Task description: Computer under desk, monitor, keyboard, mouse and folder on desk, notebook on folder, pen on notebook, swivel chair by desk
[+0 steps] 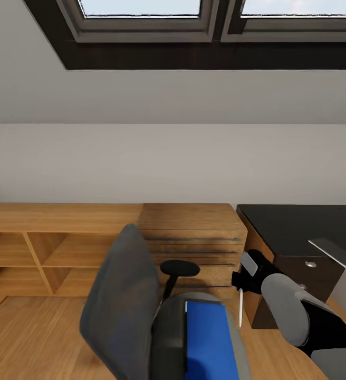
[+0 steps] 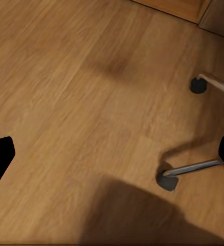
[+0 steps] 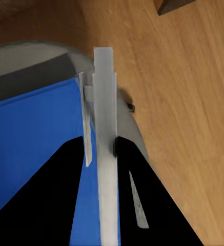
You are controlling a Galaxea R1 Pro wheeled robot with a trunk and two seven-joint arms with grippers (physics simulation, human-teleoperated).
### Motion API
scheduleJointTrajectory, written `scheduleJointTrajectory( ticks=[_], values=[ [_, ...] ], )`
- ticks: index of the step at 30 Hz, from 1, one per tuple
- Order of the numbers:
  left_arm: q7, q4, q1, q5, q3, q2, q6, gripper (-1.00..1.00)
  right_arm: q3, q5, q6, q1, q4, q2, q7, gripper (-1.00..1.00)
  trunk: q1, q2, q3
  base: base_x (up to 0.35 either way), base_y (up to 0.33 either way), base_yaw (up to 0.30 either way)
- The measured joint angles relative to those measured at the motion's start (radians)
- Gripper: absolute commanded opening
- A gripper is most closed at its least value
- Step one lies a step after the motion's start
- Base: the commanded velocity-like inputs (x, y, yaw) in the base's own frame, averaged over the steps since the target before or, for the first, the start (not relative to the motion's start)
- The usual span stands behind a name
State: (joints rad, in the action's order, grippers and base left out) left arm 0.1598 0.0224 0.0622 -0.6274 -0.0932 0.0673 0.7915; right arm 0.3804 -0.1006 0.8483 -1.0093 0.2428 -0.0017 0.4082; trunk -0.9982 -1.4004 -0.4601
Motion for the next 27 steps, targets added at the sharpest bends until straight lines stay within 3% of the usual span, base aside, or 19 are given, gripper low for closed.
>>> scheduleJointTrajectory(
  ticks=[14,27],
  values=[
    [0.0,0.0,0.0,0.0,0.0,0.0,0.0,1.0,0.0,0.001,0.001,0.0,0.0,0.0,0.0,-1.0,0.0,0.0,0.0,-0.02,-0.289,0.0],
    [0.0,-0.001,-0.001,0.0,0.0,0.01,0.001,1.0,-0.001,0.002,-0.002,0.0,0.0,0.0,-0.001,-1.0,0.0,0.0,0.0,-0.026,-0.059,0.0]
  ],
)
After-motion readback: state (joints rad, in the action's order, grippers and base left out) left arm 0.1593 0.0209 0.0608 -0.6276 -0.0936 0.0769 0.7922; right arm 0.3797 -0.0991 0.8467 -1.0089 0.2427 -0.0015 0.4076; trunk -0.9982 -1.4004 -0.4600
